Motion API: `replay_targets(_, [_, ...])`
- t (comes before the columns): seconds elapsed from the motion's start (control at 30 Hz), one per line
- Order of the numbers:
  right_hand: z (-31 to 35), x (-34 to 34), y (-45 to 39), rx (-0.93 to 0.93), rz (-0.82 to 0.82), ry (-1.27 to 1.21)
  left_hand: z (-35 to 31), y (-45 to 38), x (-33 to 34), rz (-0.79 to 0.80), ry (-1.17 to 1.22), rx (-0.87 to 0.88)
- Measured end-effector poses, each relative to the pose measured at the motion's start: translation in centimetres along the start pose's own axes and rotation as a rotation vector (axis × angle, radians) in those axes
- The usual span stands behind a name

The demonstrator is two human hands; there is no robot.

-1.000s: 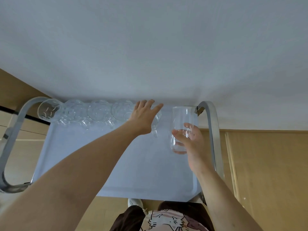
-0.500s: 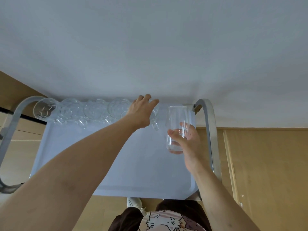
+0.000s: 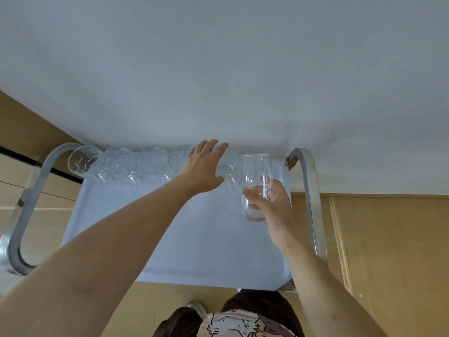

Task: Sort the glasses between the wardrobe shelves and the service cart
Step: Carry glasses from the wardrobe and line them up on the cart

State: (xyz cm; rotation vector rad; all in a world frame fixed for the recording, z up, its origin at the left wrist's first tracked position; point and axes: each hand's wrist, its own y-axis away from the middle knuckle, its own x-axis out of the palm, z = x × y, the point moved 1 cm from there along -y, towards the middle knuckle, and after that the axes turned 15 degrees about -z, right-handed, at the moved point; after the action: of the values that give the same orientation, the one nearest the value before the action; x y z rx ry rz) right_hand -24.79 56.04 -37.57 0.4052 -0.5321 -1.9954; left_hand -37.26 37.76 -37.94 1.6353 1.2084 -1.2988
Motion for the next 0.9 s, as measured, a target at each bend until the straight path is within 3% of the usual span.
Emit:
replay_targets(0.47, [-2.0, 3.8, 14.2, -0.189, -0.006, -0.049, 5.6, 13.5, -7.0, -0.232, 0.113, -0.008])
replay_targets(0.9, [-8.0, 4.0, 27.5, -0.313, -0.025, -0.095, 8.3, 28.3, -7.7, -0.195, 0.215, -0.103])
